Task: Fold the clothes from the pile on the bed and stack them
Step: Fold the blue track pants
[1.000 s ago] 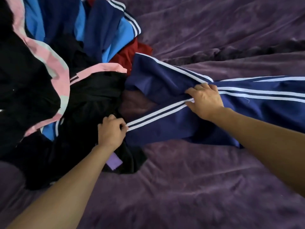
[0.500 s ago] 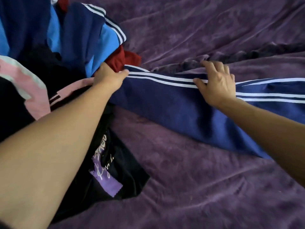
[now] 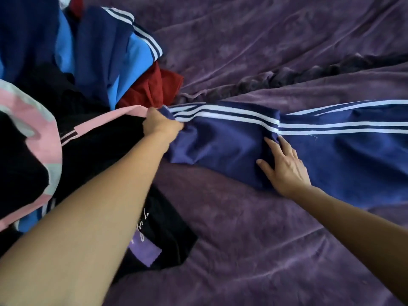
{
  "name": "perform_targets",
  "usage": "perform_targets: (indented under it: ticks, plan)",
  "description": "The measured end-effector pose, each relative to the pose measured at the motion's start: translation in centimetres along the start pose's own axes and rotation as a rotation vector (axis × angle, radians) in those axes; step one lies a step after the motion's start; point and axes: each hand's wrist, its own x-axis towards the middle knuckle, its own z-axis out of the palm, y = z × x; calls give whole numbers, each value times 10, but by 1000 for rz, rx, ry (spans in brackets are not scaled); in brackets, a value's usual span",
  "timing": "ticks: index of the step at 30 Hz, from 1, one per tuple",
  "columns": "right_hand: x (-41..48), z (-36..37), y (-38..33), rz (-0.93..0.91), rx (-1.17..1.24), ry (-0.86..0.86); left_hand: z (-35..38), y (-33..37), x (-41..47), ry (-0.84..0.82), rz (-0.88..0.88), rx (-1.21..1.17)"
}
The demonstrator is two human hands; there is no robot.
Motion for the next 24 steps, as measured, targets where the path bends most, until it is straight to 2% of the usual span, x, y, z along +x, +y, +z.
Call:
perform_targets:
  ticks: [2,7,9,12,17,24]
  plan:
    - [1,-10,8,-24,-19,16,-27,-6,-2,6,11,75]
    - [2,-29,20,-15,-11,32,-96,-11,-42,294,204,389]
    - [-3,-34,24,-30,3,31,-104,-4,-68,370,257,476]
    - [-17,-43,44,-36,40,36,-88,25,-111,406,437,524]
    - [-44,-70,129,33,83,62,12,104,-182,275,694,494]
    - [-80,-144,301,138,52,150,200,208,-275,-63,690,289]
